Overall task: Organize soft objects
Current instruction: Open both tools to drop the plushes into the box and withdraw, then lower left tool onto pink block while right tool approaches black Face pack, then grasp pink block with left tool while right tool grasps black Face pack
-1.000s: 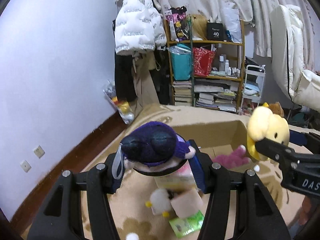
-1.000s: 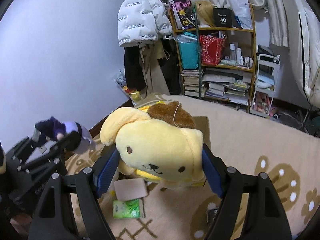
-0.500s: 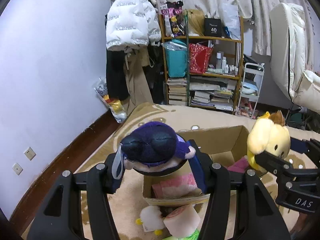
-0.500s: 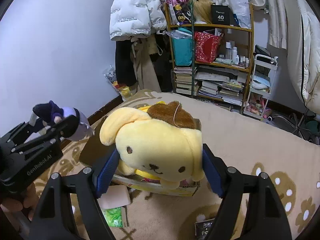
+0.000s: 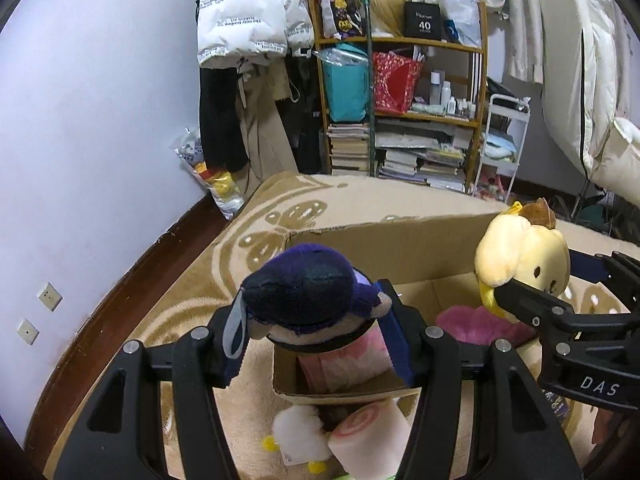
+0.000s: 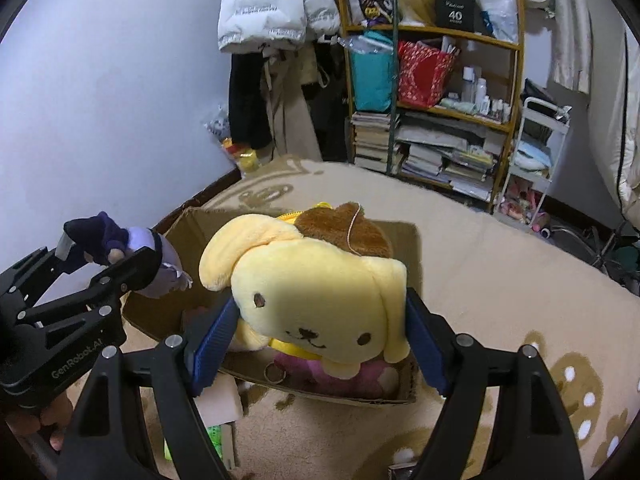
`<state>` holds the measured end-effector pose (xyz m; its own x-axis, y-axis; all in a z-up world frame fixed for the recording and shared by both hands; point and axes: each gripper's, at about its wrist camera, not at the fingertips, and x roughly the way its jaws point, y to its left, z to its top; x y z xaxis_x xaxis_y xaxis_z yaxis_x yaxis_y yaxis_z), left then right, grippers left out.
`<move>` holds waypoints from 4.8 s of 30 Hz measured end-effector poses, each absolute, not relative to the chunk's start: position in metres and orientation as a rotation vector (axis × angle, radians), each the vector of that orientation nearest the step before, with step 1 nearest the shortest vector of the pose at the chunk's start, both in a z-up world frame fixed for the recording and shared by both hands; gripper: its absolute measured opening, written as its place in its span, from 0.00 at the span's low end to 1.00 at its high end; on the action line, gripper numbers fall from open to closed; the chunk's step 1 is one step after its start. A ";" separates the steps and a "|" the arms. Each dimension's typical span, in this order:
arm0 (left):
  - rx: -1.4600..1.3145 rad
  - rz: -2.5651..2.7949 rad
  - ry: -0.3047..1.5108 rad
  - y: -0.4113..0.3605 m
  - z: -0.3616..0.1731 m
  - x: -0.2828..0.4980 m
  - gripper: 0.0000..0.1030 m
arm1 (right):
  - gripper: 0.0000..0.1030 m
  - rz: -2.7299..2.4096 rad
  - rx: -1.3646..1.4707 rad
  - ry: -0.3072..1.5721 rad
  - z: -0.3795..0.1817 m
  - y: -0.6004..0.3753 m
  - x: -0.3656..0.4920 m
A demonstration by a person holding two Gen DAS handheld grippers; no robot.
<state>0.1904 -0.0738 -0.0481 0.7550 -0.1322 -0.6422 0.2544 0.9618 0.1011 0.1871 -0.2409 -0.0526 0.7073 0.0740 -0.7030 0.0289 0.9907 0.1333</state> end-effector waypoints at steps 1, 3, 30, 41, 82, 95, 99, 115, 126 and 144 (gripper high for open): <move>0.183 -0.213 0.689 -0.073 -0.050 0.191 0.56 | 0.82 0.025 0.141 0.789 -0.054 -0.241 0.188; 0.173 -0.215 0.704 -0.072 -0.053 0.194 0.57 | 0.82 0.032 0.150 0.791 -0.055 -0.242 0.190; 0.149 -0.201 0.746 -0.062 -0.047 0.188 0.91 | 1.00 0.048 0.248 0.788 -0.055 -0.254 0.191; 0.139 -0.198 0.748 -0.052 -0.026 0.166 0.96 | 1.00 0.020 0.269 0.768 -0.035 -0.265 0.175; 0.207 -0.210 0.990 -0.075 -0.107 0.149 0.96 | 1.00 -0.246 0.392 1.188 -0.112 -0.318 0.124; 0.180 -0.245 1.075 -0.085 -0.141 0.161 0.94 | 0.99 -0.283 0.564 1.338 -0.173 -0.321 0.131; 0.183 -0.240 1.105 -0.088 -0.151 0.164 0.83 | 0.87 -0.307 0.527 1.389 -0.183 -0.321 0.129; 0.145 -0.243 1.142 -0.076 -0.153 0.157 0.35 | 0.57 -0.213 0.456 1.324 -0.168 -0.298 0.127; 0.129 -0.228 1.076 -0.065 -0.123 0.138 0.28 | 0.57 -0.108 0.384 1.232 -0.129 -0.268 0.135; 0.118 -0.219 1.116 -0.062 -0.126 0.136 0.36 | 0.57 -0.053 0.361 1.196 -0.110 -0.258 0.131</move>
<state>0.1355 -0.0620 -0.1255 0.4205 -0.1157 -0.8999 0.2332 0.9723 -0.0160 0.1315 -0.2580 -0.1100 0.3722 0.1488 -0.9162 0.2291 0.9418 0.2460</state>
